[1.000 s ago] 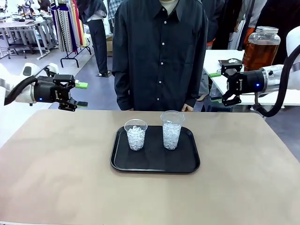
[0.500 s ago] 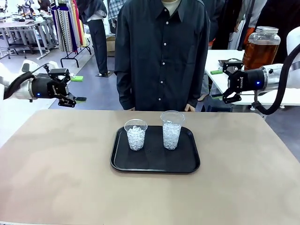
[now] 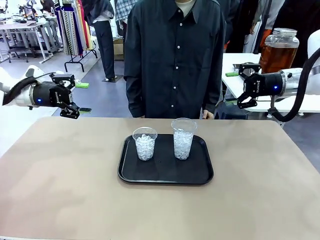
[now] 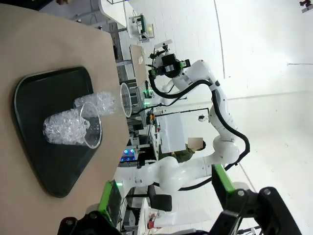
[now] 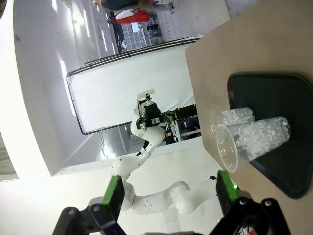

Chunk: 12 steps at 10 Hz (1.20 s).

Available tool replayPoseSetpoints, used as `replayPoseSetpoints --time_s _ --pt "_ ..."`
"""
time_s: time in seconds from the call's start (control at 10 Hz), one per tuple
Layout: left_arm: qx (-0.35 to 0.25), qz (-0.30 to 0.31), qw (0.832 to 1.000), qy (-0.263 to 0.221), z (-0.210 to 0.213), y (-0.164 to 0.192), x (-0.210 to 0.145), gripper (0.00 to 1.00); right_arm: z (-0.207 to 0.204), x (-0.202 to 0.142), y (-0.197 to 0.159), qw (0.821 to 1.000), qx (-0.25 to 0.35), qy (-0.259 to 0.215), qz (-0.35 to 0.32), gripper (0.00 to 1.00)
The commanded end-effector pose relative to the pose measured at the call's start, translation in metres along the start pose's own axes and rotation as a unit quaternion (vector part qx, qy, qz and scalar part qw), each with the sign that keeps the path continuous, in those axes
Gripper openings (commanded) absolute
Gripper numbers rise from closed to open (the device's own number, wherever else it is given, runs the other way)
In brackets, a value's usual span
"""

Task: Pour the drink into the iced cup.
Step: Pick up the iced cup indicated by the human and present it to them.

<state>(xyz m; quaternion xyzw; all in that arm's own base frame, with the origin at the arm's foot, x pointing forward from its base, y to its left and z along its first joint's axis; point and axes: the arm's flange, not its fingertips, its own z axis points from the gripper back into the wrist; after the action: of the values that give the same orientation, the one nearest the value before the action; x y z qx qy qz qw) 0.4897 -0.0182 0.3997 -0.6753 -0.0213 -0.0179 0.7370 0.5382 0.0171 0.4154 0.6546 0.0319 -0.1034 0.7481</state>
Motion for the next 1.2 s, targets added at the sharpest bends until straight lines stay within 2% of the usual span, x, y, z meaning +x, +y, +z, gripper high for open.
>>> replayPoseSetpoints --time_s 0.0,1.1 --pt "-0.008 -0.009 1.000 -0.006 -0.0004 -0.0005 0.0009 1.00 0.0007 0.0002 0.0006 1.000 0.000 0.000 0.000 1.00" --pt "-0.008 -0.009 1.000 -0.006 -0.0004 -0.0005 0.0009 1.00 0.0007 0.0002 0.0006 1.000 0.000 0.000 0.000 1.00"
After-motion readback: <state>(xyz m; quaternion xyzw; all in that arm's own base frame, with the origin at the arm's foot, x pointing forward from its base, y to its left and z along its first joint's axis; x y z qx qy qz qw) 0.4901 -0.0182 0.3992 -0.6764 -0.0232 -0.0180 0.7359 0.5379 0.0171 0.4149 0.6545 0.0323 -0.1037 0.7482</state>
